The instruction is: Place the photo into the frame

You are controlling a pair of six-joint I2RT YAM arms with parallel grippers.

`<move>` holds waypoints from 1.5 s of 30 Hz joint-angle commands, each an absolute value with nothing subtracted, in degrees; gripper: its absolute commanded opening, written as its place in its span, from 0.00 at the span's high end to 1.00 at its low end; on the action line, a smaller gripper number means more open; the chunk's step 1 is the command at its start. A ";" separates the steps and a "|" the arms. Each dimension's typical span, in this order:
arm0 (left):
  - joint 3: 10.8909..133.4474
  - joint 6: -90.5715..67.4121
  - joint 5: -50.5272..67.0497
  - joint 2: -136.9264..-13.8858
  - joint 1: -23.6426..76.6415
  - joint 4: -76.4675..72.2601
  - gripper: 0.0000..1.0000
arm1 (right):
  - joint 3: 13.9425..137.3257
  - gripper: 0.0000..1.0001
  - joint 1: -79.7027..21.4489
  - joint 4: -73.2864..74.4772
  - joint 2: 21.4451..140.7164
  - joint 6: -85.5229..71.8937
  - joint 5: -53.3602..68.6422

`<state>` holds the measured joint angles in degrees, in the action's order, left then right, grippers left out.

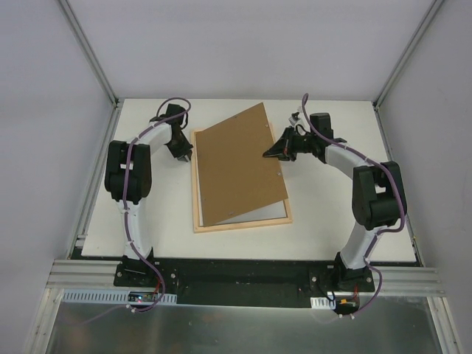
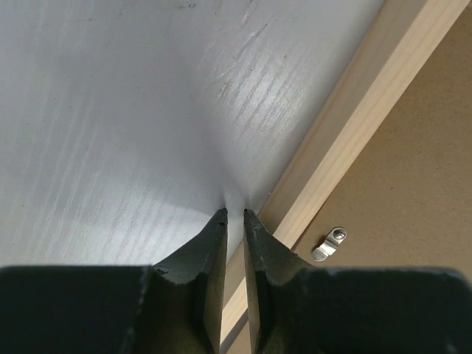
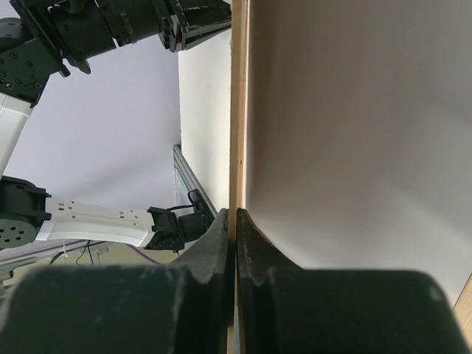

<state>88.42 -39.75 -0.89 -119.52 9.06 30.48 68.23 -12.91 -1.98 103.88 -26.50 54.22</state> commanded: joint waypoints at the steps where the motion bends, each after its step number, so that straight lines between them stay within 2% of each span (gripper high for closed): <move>1: 90.44 -40.17 1.84 -120.32 8.53 31.20 0.87 | 70.40 1.00 -12.92 -6.50 102.92 -27.16 55.99; 31: 85.34 -40.17 5.36 -118.48 8.53 29.00 0.91 | 64.08 0.99 -14.50 -19.25 107.58 -31.73 54.67; 37: 84.38 -40.34 5.89 -117.86 8.53 28.48 0.92 | 62.58 1.00 -14.50 -18.73 108.63 -30.50 52.91; 41: 84.11 -40.17 5.80 -117.33 8.61 28.48 0.92 | 63.98 1.00 -14.41 -11.97 109.25 -26.20 49.84; 42: 84.11 -40.08 5.89 -117.25 8.53 28.48 0.92 | 64.51 0.99 -14.50 -9.69 109.16 -25.06 48.79; 45: 84.11 -39.73 5.71 -116.81 8.53 28.48 0.92 | 66.26 0.87 -14.50 -2.66 108.64 -21.10 45.19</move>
<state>85.56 -39.70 4.05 -118.43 8.14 26.79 63.35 -13.26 -11.29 108.47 -28.47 50.37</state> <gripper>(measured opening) 0.082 0.081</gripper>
